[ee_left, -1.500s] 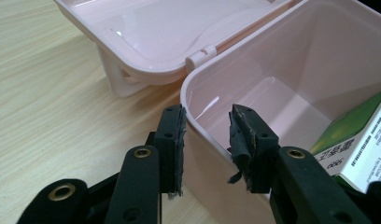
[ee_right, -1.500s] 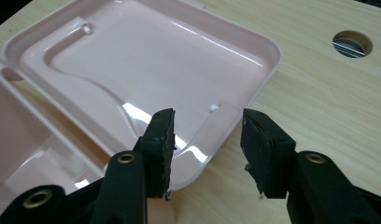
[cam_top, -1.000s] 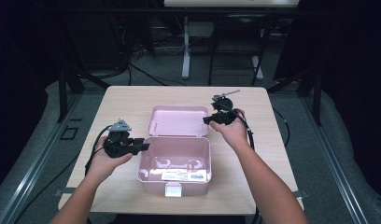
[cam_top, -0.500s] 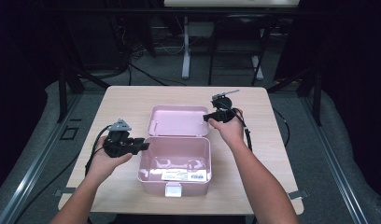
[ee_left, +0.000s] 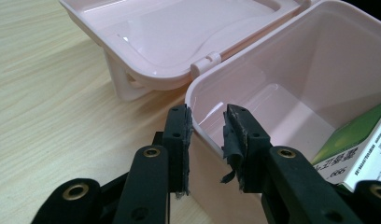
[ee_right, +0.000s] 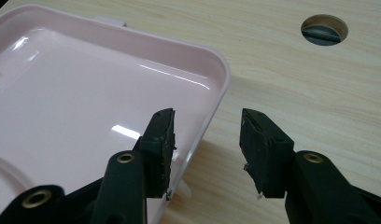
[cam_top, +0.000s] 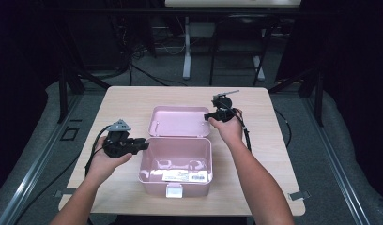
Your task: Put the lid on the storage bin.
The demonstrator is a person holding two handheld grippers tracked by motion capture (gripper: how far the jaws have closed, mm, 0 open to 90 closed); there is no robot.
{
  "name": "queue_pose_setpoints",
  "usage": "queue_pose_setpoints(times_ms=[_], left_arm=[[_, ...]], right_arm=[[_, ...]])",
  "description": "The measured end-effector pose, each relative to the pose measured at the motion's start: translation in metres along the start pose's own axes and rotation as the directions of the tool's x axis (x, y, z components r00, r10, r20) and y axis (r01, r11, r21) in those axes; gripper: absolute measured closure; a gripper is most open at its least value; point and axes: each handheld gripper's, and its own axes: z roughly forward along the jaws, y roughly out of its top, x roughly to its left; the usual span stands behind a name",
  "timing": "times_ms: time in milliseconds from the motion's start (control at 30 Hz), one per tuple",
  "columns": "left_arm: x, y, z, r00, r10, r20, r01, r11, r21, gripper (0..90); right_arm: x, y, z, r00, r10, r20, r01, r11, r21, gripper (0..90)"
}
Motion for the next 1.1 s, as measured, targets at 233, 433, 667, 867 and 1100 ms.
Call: queue_pose_setpoints(times_ms=[233, 433, 667, 867, 1100], left_arm=[[0.0, 0.0, 0.0, 0.9999, -0.003, -0.012, 0.003, 1.0, -0.008, 71.4], [0.0, 0.0, 0.0, 0.9999, -0.002, -0.013, 0.002, 1.0, -0.009, 71.5], [0.0, 0.0, 0.0, 0.9999, -0.002, -0.011, 0.002, 1.0, -0.007, 71.5], [-0.001, 0.0, 0.0, 0.9999, -0.002, -0.017, 0.002, 0.9999, -0.01, 71.6], [-0.001, 0.0, 0.0, 0.9998, -0.005, -0.021, 0.005, 0.9999, -0.013, 72.3]], right_arm=[[-0.003, 0.001, 0.006, 0.9986, 0.052, 0.006, -0.052, 0.999, -0.003, 56.4], [0.0, 0.002, 0.011, 0.9956, 0.093, 0.01, -0.093, 0.996, -0.004, 57.2], [0.008, 0.004, 0.015, 0.9937, 0.099, 0.053, -0.098, 0.995, -0.008, 68.8], [0.01, 0.005, 0.015, 0.9916, 0.11, 0.069, -0.11, 0.994, 0.001, 76.7], [0.007, 0.006, 0.014, 0.9875, 0.151, 0.046, -0.151, 0.988, 0.009, 78.2]])
